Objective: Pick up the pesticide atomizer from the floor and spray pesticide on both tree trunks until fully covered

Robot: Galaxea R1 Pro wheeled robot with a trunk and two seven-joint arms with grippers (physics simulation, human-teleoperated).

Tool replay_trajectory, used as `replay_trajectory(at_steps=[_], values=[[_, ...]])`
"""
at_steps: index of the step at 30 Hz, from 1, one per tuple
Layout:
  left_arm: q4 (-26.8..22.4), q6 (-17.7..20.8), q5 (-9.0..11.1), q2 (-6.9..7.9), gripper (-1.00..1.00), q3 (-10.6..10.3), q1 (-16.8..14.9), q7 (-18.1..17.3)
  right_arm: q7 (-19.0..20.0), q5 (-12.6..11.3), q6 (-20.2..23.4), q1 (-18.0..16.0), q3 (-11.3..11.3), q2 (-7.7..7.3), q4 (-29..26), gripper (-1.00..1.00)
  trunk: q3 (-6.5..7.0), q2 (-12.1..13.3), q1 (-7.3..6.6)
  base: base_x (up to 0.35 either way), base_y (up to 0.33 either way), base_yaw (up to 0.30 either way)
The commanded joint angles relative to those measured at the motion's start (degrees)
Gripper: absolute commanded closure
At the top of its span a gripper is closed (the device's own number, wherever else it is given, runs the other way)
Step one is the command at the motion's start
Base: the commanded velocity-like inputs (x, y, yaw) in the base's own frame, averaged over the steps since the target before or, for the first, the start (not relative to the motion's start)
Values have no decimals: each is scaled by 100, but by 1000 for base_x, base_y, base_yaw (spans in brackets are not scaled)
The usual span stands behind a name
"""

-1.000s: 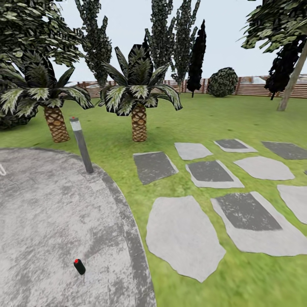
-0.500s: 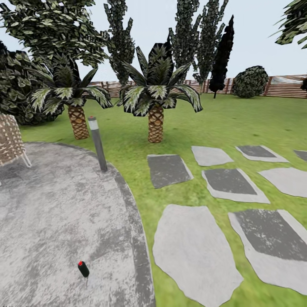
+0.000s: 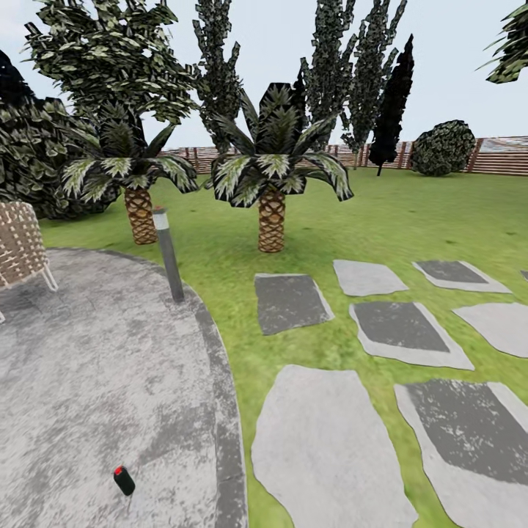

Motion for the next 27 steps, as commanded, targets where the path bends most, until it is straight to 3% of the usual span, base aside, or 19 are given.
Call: replay_trajectory(at_steps=[1, 21, 27], values=[[0, -2, 0, 0, -100, -1, -4, 0, 0, 0, 0, 0, 0, 0, 0, -100, 0, 0, 0, 180, -230, 0], [0, -4, 1, 0, -100, 0, -3, 0, -8, 0, 0, 1, 0, 0, 1, -100, 0, 0, 0, 178, -231, 3], [0, -3, 1, 0, -100, 2, -1, 0, -9, 0, 0, 0, 0, 0, 5, -100, 0, 0, 0, 176, -231, 192]])
